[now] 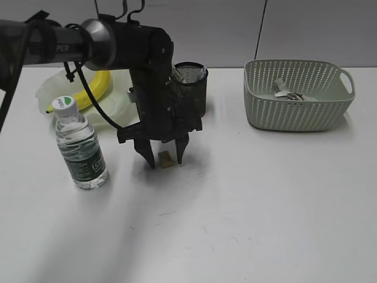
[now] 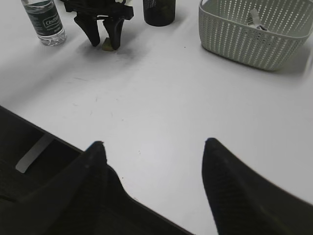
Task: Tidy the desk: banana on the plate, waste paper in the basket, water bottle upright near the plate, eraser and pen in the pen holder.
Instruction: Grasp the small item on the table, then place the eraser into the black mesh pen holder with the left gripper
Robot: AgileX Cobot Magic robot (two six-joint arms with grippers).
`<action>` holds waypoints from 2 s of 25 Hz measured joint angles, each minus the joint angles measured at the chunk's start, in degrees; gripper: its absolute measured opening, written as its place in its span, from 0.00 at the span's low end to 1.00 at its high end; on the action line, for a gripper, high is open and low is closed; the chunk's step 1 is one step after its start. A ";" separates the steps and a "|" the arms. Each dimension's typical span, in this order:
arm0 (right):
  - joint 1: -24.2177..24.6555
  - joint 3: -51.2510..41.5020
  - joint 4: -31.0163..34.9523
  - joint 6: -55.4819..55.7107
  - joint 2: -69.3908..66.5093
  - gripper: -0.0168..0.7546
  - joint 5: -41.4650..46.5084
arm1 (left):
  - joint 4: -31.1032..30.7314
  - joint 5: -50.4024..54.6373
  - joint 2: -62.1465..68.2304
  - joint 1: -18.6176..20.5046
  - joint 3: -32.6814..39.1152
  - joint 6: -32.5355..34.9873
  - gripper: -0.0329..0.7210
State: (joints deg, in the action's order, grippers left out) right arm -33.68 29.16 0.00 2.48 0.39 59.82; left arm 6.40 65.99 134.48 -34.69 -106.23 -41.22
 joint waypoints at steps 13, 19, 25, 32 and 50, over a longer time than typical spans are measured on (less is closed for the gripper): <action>0.00 0.00 0.00 0.00 0.00 0.66 0.00 | -2.43 1.51 1.90 0.39 -5.56 0.07 0.28; 0.00 0.00 0.00 0.00 0.00 0.66 0.00 | -2.79 3.46 2.57 0.65 -5.61 2.72 0.27; 0.00 0.00 0.00 0.00 0.00 0.66 0.00 | -2.45 3.68 2.57 0.54 -7.98 5.65 0.27; 0.00 0.00 0.00 0.00 0.00 0.66 0.00 | -1.61 3.74 1.22 0.54 -13.12 7.39 0.27; 0.00 0.00 0.00 0.00 0.00 0.66 0.00 | -5.82 -7.07 -0.70 0.72 -25.71 7.96 0.26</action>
State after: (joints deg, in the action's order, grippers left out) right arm -33.68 29.16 0.00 2.48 0.39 59.82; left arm 0.58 58.92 133.78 -33.97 -131.94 -33.25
